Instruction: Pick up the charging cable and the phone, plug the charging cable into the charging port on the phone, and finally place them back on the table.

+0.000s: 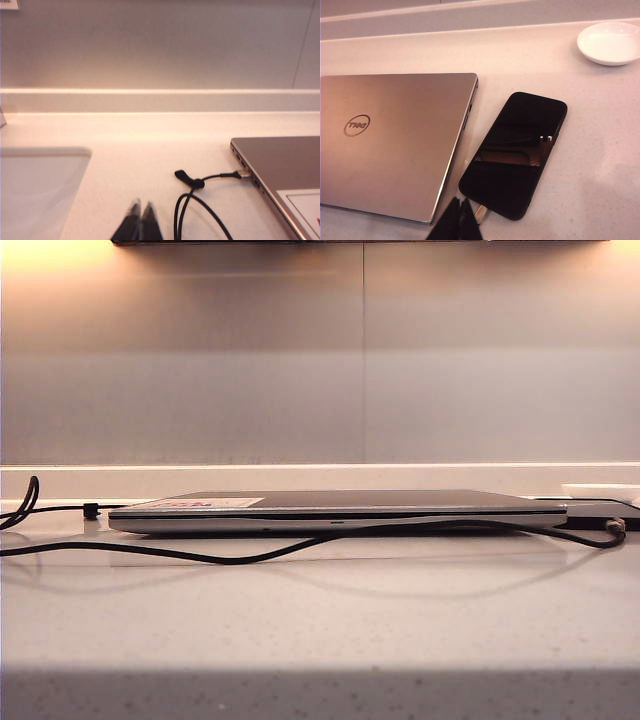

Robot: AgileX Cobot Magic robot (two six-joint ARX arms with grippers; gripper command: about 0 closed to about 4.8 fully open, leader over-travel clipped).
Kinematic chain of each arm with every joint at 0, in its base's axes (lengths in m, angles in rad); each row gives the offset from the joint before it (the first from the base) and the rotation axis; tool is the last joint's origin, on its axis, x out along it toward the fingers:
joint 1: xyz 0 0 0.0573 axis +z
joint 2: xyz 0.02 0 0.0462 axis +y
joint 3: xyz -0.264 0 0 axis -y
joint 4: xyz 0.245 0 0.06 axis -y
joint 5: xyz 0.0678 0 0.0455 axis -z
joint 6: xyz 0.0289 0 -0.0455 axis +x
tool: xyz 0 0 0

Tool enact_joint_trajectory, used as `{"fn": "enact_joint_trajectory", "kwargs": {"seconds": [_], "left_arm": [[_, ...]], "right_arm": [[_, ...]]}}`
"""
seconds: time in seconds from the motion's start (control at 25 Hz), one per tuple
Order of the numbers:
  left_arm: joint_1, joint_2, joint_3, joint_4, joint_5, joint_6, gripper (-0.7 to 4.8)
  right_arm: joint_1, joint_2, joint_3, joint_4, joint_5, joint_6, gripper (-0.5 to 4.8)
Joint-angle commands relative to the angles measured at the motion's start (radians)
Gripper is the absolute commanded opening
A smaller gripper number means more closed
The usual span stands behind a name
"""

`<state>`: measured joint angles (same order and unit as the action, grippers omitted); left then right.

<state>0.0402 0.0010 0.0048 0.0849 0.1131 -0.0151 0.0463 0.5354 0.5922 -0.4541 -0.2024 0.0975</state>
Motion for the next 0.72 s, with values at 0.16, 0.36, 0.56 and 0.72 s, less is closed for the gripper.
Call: {"fn": "enact_joint_trajectory", "kwargs": {"seconds": [0.16,0.36,0.56,0.72], "left_arm": [[0.000,0.001,0.004,-0.034,0.003,0.008,-0.06],[0.000,0.001,0.004,-0.034,0.003,0.008,-0.06],[0.000,0.001,0.004,-0.034,0.003,0.067,-0.06],[0.000,0.001,0.004,-0.034,0.003,0.056,-0.05]], "right_arm": [[0.000,-0.003,0.007,0.016,-0.002,0.003,0.00],[0.000,-0.003,0.007,0.016,-0.002,0.003,0.00],[0.000,-0.003,0.007,0.017,-0.002,0.003,0.00],[0.000,-0.003,0.007,0.016,-0.001,0.003,-0.01]]}}
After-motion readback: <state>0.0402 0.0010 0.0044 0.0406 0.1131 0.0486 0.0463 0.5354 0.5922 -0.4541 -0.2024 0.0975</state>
